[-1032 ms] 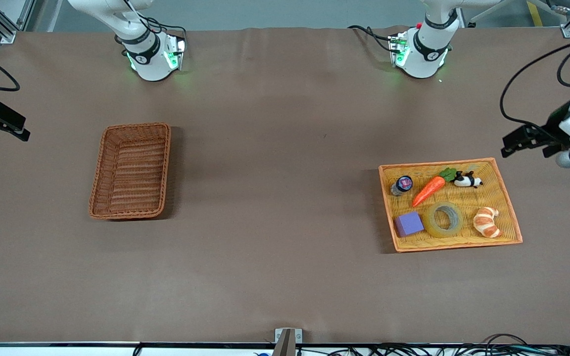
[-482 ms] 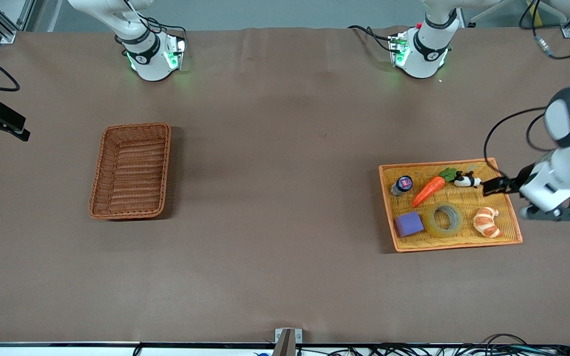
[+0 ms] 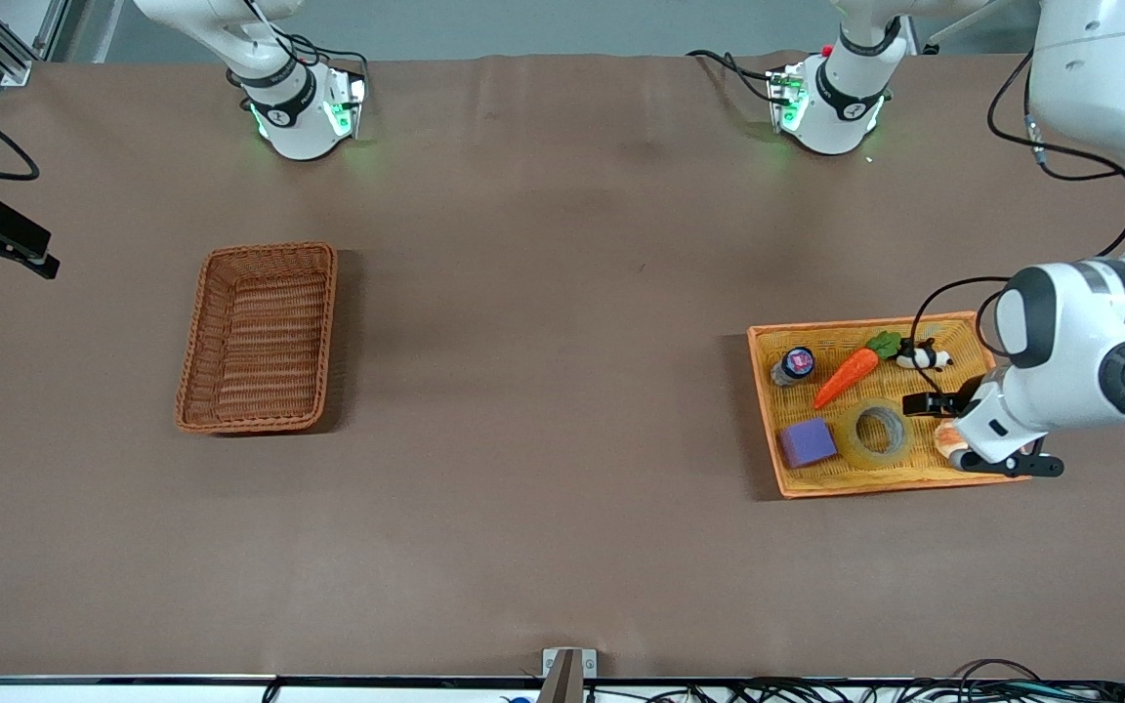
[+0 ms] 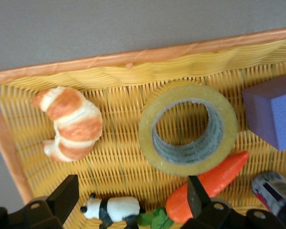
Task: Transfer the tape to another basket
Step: 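Lower the left gripper onto the tape roll in the tray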
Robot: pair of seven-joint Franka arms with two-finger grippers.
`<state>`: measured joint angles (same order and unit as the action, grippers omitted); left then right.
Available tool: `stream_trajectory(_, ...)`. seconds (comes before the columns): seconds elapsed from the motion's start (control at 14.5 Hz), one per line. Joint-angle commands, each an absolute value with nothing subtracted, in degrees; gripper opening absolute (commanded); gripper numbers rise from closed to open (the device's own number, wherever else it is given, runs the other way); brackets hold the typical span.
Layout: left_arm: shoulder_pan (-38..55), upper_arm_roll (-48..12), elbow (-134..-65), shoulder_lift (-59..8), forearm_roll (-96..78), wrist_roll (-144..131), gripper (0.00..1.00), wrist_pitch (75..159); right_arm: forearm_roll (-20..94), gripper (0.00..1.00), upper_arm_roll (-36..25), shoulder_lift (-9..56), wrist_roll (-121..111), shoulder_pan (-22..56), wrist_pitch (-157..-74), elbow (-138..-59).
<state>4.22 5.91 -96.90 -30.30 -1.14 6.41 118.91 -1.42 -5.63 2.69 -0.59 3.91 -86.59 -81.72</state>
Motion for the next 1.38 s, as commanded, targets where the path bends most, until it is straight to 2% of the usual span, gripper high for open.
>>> stream_trajectory(0.0,4.57,5.8,-94.04,-34.1,-0.88,5.8,1.0,121.28,-0.35,1.0,-5.19,2.2,-0.18,3.16,-86.92,-82.35)
stream_trajectory(0.21,4.66,5.71,-94.04,-36.03,-0.88,5.8,0.99,121.9,-0.35,1.0,-5.19,2.2,-0.18,3.16,-87.19,-82.97)
stream_trajectory(0.34,5.01,5.71,-94.74,-36.73,-0.88,5.71,0.88,122.17,-0.35,1.0,-5.19,2.2,-0.18,3.08,-87.1,-82.97)
stream_trajectory(0.55,4.83,5.54,-94.66,-37.18,-0.88,5.8,0.81,122.17,-0.35,1.0,-5.19,2.2,-0.18,3.08,-87.01,-82.97)
stream_trajectory(0.89,5.01,5.54,-94.57,-39.64,-1.32,5.8,0.79,127.09,-0.35,1.0,-5.19,2.2,-0.18,3.08,-87.01,-82.97)
stream_trajectory(0.96,5.01,5.45,-94.48,-39.73,-1.32,5.8,0.68,127.18,-0.35,1.0,-5.19,2.11,-0.18,3.08,-87.01,-82.97)
stream_trajectory(1.03,5.01,5.54,-94.57,-39.9,-1.32,5.89,0.42,127.96,-0.35,1.0,-5.19,2.11,-0.18,3.08,-87.01,-82.97)
stream_trajectory(1.1,5.01,5.54,-94.74,-39.9,-1.41,5.89,0.27,129.45,-0.35,1.0,-5.19,2.2,-0.18,3.08,-87.01,-82.97)
stream_trajectory(1.17,4.57,5.45,-94.75,-39.73,-1.41,5.8,0.15,129.64,-0.35,1.0,-5.19,2.11,-0.18,3.08,-87.01,-82.97)
stream_trajectory(1.31,4.57,5.36,-95.1,-39.46,-2.11,5.8,0.03,129.46,-0.35,1.0,-5.19,2.2,-0.18,3.08,-86.92,-82.97)
